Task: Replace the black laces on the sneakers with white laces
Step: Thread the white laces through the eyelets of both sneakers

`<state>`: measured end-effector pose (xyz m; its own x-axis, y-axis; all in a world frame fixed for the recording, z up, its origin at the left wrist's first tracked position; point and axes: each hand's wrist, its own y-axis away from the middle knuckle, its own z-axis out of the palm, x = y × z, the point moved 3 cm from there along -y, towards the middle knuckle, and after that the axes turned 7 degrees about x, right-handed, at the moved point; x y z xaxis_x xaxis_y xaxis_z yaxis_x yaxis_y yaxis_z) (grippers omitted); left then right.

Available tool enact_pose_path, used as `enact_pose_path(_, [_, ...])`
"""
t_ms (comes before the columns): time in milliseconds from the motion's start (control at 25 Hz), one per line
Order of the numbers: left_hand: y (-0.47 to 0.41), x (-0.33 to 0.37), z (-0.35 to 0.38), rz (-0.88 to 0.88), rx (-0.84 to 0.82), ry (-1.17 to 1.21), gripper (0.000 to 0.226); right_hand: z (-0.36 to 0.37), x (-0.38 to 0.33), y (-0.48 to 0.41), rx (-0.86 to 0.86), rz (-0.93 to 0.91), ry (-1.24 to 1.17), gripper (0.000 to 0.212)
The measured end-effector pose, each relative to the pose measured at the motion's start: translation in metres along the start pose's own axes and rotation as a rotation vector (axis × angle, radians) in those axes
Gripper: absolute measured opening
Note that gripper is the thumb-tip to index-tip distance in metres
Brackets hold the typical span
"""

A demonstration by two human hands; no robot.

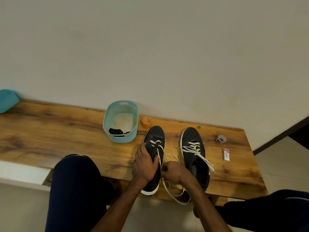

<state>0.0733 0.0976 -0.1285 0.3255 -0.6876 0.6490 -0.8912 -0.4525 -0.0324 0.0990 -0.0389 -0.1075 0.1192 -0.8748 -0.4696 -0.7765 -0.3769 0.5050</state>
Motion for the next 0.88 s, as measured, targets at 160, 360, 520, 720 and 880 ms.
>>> enact_pose_path(160, [-0.002,-0.001,0.0,0.007,0.016,0.015,0.072,-0.003,0.013,-0.011,0.177,0.083,-0.111,0.022])
enact_pose_path(360, [-0.002,-0.002,0.002,0.022,0.029,-0.001,0.071,-0.023,0.014,-0.035,0.503,0.109,-0.134,0.023])
enact_pose_path(520, [-0.002,-0.003,0.003,0.027,0.03,-0.007,0.072,-0.02,0.015,-0.057,0.408,0.048,-0.085,0.023])
enact_pose_path(720, [-0.002,-0.004,0.004,0.026,0.02,0.007,0.074,-0.062,-0.004,-0.047,0.25,0.199,-0.765,0.026])
enact_pose_path(880, [-0.002,-0.003,0.003,0.031,0.012,0.002,0.074,-0.119,-0.033,-0.028,0.172,0.154,-1.103,0.028])
